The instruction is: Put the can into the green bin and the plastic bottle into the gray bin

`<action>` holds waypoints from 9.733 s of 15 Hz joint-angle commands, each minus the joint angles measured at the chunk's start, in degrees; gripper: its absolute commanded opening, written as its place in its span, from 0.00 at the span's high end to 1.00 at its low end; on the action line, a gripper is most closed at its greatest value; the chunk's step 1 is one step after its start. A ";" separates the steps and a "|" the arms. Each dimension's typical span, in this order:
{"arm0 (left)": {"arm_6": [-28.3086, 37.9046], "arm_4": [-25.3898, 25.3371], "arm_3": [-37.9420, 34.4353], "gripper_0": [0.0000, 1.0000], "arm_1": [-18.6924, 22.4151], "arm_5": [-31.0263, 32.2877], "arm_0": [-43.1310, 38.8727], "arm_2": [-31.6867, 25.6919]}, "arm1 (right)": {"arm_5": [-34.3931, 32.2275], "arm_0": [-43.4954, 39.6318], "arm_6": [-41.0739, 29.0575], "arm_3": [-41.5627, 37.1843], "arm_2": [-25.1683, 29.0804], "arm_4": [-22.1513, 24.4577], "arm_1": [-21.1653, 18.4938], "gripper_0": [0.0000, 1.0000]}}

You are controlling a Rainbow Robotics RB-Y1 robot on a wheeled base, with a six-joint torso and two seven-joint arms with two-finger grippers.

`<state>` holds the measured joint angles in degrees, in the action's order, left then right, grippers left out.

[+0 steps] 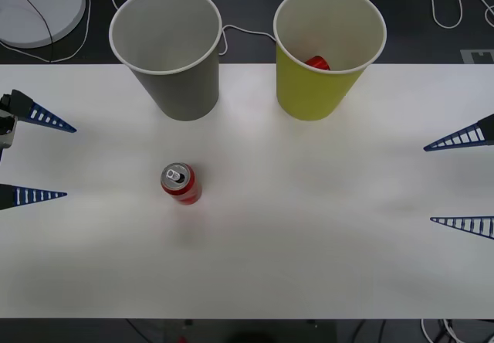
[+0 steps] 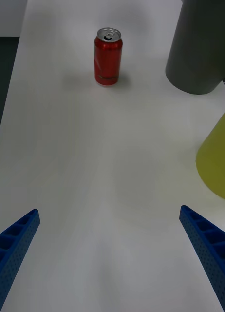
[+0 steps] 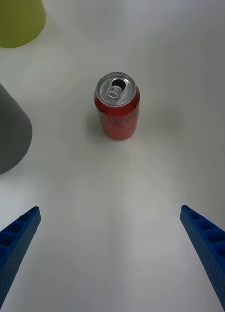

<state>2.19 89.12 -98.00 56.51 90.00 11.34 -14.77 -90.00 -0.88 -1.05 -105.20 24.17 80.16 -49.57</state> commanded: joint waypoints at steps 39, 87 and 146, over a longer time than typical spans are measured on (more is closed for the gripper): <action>-39.81 -17.84 52.65 0.00 -21.01 -6.68 9.58 11.87 | 0.00 0.00 0.00 0.00 0.00 0.00 0.00 0.00; -10.72 -5.98 34.54 1.00 -15.56 -8.44 13.54 13.45 | 0.00 0.00 0.00 0.00 0.00 0.00 0.00 0.00; 69.79 -7.82 74.71 1.00 -46.23 -28.30 101.69 82.18 | 0.00 0.00 0.00 0.00 0.00 0.00 0.00 0.00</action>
<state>71.99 81.37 -23.34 10.28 61.80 113.03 67.35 -90.00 -0.88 -1.05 -105.20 24.17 80.16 -49.57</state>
